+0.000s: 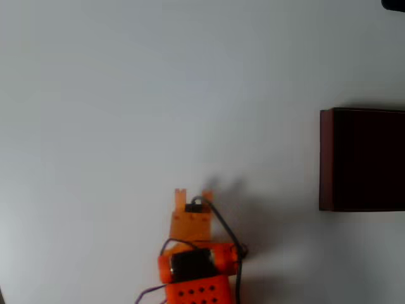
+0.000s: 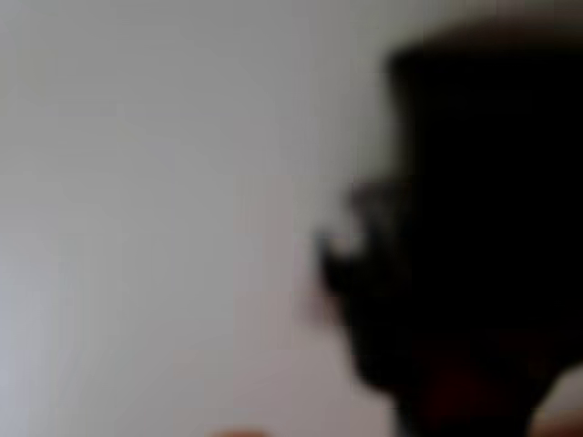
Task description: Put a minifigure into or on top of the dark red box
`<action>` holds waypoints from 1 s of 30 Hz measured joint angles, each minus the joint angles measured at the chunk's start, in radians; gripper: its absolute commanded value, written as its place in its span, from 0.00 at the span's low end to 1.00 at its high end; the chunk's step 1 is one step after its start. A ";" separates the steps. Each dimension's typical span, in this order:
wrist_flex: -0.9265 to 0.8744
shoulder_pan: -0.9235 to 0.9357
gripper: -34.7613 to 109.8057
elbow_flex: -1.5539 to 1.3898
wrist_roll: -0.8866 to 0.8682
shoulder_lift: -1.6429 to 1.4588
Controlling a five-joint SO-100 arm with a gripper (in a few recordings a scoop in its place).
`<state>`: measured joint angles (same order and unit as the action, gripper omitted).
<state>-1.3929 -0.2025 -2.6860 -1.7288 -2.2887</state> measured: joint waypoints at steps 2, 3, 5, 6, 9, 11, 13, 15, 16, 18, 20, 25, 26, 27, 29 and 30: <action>0.026 0.009 0.39 -0.002 0.031 -0.002; 0.026 0.015 0.39 -0.014 0.046 -0.011; 0.046 0.037 0.39 -0.029 0.069 -0.028; 0.048 0.043 0.39 -0.037 0.083 -0.043; 0.049 0.066 0.39 -0.067 0.120 -0.066; 0.066 0.083 0.39 -0.069 0.138 -0.084; 0.054 0.087 0.39 -0.087 0.147 -0.087; 0.080 0.087 0.39 -0.087 0.166 -0.104; 0.080 0.084 0.39 -0.098 0.166 -0.107; 0.081 0.097 0.39 -0.117 0.176 -0.118; 0.083 0.114 0.39 -0.121 0.187 -0.137; 0.089 0.107 0.36 -0.150 0.204 -0.176; 0.080 0.109 0.34 -0.156 0.204 -0.178; 0.084 0.117 0.32 -0.156 0.204 -0.179; 0.104 0.130 0.31 -0.156 0.206 -0.179; 0.094 0.130 0.31 -0.158 0.206 -0.179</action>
<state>-1.2993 -0.0721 -2.8440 -1.5232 -2.4682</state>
